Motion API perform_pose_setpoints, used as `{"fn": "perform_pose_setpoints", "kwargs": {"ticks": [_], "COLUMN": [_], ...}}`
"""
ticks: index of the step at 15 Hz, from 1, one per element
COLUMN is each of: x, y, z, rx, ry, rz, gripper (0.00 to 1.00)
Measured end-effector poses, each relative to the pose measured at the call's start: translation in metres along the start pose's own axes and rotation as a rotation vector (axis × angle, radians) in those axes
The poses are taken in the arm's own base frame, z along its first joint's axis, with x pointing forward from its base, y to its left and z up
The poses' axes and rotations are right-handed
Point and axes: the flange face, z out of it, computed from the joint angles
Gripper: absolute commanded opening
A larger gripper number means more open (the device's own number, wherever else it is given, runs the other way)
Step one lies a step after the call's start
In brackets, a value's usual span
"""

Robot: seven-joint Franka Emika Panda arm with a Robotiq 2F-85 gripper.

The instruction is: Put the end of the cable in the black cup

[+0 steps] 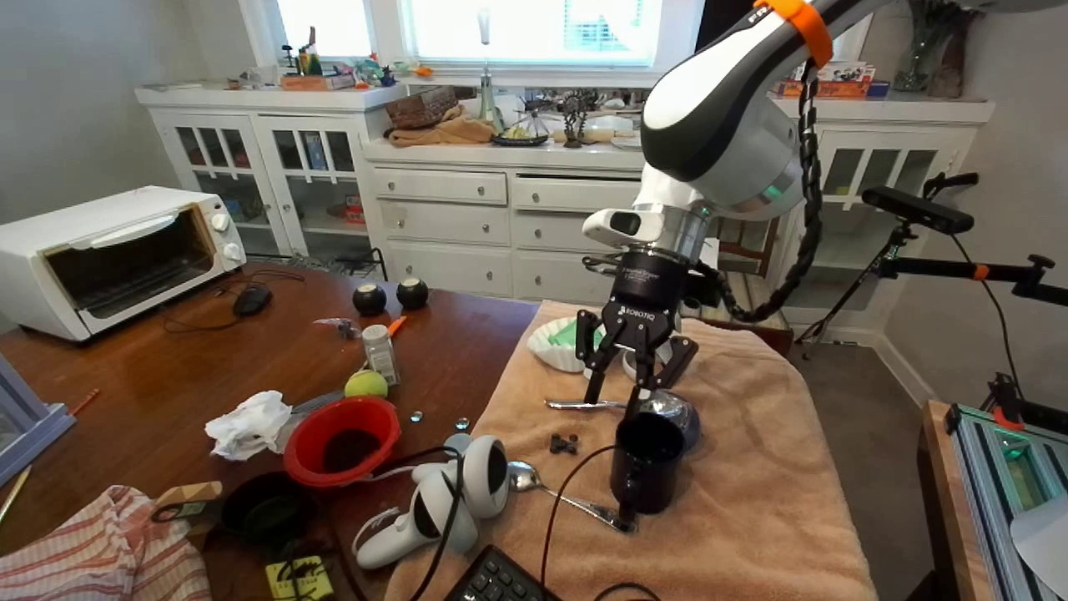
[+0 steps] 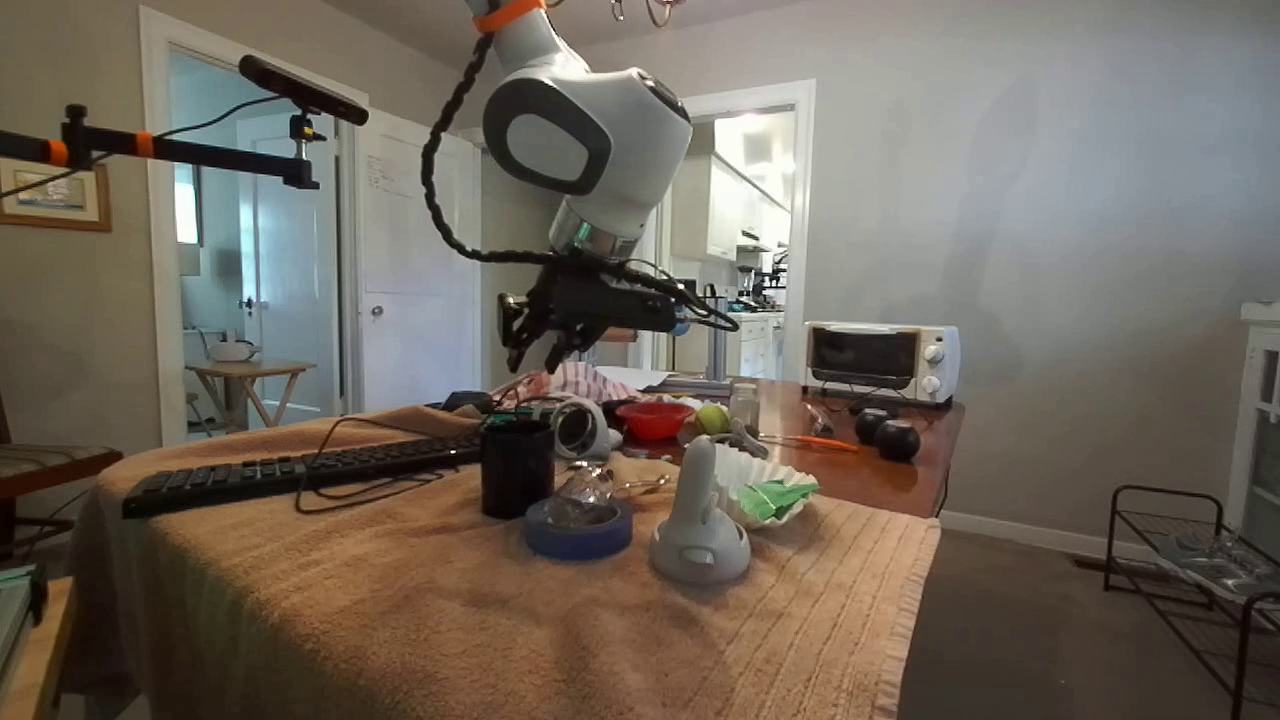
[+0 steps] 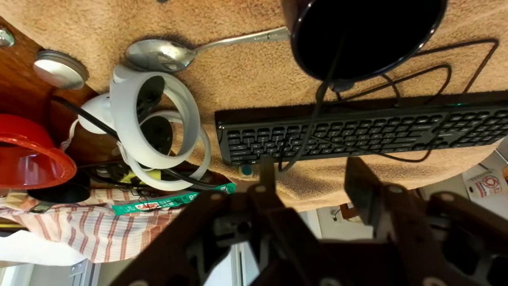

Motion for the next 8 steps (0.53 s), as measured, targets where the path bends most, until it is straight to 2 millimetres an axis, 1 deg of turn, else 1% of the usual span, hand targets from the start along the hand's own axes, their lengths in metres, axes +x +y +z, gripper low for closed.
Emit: {"fn": "perform_pose_setpoints", "kwargs": {"ticks": [1, 2, 4, 8], "x": [0.004, 0.01, 0.021, 0.042], "y": [0.0, 0.001, 0.002, 0.005], "z": [-0.006, -0.013, -0.032, -0.071], "rx": [-0.006, -0.014, -0.067, -0.273], "ry": [-0.011, -0.023, -0.064, -0.146], "rz": [0.015, 0.032, 0.066, 0.119], "gripper": [0.89, 0.98, 1.0, 1.0]}}
